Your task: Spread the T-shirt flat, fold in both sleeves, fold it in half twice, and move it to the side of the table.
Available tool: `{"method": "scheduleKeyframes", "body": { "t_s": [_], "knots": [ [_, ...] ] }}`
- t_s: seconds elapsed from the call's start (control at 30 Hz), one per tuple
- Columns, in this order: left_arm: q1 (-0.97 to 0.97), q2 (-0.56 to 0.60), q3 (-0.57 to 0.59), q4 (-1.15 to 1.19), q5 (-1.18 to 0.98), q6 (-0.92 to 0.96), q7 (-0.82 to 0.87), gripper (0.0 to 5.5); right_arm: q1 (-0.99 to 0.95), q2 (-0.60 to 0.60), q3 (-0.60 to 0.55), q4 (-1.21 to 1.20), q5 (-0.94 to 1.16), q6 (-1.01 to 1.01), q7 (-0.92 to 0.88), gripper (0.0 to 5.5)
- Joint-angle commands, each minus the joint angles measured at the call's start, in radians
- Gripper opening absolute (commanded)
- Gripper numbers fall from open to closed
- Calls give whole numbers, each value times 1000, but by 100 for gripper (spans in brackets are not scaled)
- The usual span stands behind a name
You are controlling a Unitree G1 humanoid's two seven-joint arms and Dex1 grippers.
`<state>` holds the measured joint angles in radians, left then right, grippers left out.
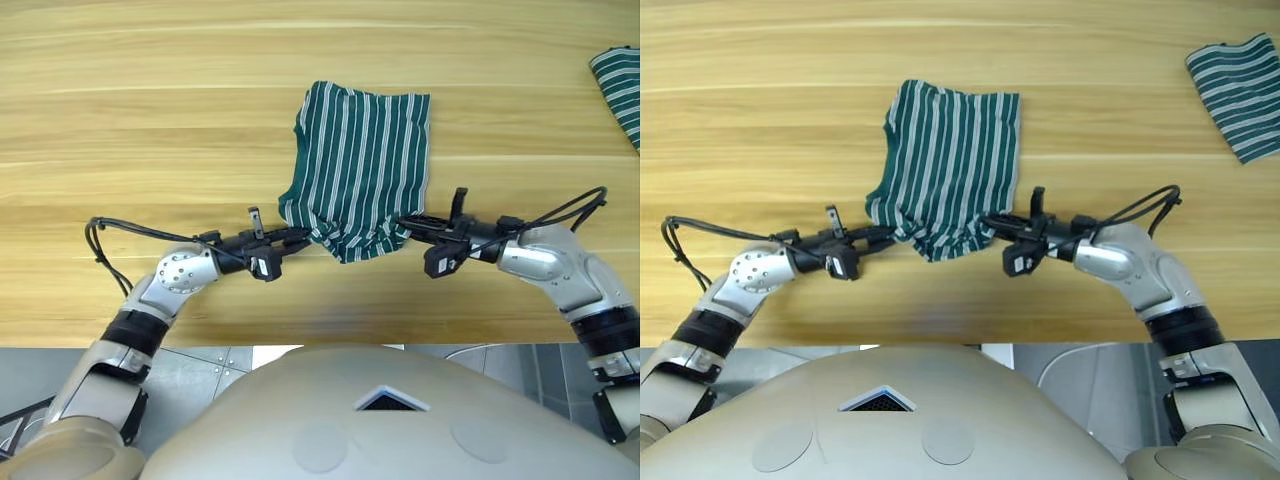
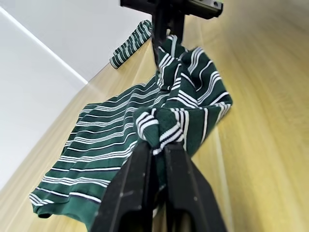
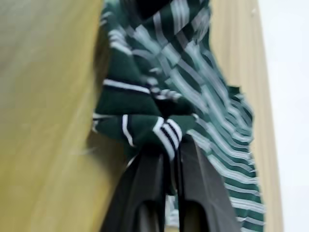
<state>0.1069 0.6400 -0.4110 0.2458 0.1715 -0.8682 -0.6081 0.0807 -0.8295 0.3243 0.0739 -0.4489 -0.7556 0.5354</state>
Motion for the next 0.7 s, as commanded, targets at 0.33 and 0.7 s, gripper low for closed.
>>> {"method": "scheduleKeyframes", "body": {
  "t_s": [0.33, 0.7],
  "knots": [
    [418, 174, 118, -382, 6, 186, 11, 15, 401, -81, -225, -377, 186, 115, -6, 11],
    [138, 7, 215, -335, -150, 317, 71, 15, 166, 106, -167, -252, 184, 194, -53, 11]
  ]
}}
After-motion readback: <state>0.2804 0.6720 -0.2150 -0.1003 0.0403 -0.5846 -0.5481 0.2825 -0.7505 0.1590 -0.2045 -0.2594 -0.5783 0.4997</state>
